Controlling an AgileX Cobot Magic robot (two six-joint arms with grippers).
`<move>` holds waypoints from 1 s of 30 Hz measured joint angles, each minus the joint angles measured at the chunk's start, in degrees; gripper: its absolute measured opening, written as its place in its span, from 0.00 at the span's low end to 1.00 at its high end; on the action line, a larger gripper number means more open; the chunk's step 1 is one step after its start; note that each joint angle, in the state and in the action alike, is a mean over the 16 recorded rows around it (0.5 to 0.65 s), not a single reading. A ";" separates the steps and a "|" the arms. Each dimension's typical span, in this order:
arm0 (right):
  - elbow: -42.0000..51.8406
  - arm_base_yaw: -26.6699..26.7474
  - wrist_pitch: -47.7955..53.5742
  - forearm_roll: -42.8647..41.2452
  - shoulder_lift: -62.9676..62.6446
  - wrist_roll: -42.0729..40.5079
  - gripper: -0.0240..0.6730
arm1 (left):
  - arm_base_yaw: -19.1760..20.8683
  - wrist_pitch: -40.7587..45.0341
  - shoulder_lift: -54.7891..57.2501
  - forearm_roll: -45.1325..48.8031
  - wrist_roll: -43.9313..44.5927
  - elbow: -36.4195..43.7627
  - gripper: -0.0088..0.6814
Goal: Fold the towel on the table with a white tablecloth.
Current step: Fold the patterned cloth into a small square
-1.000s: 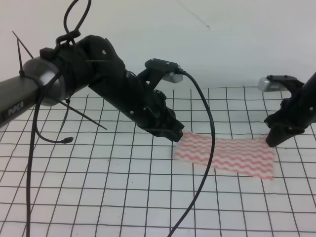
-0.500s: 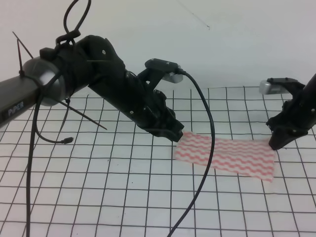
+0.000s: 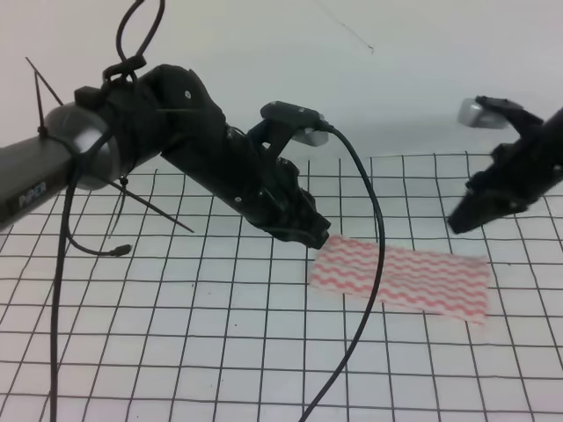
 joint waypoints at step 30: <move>0.00 6.76 -3.67 0.79 0.79 1.99 0.03 | -0.67 -9.34 13.76 -12.54 9.60 -0.07 0.01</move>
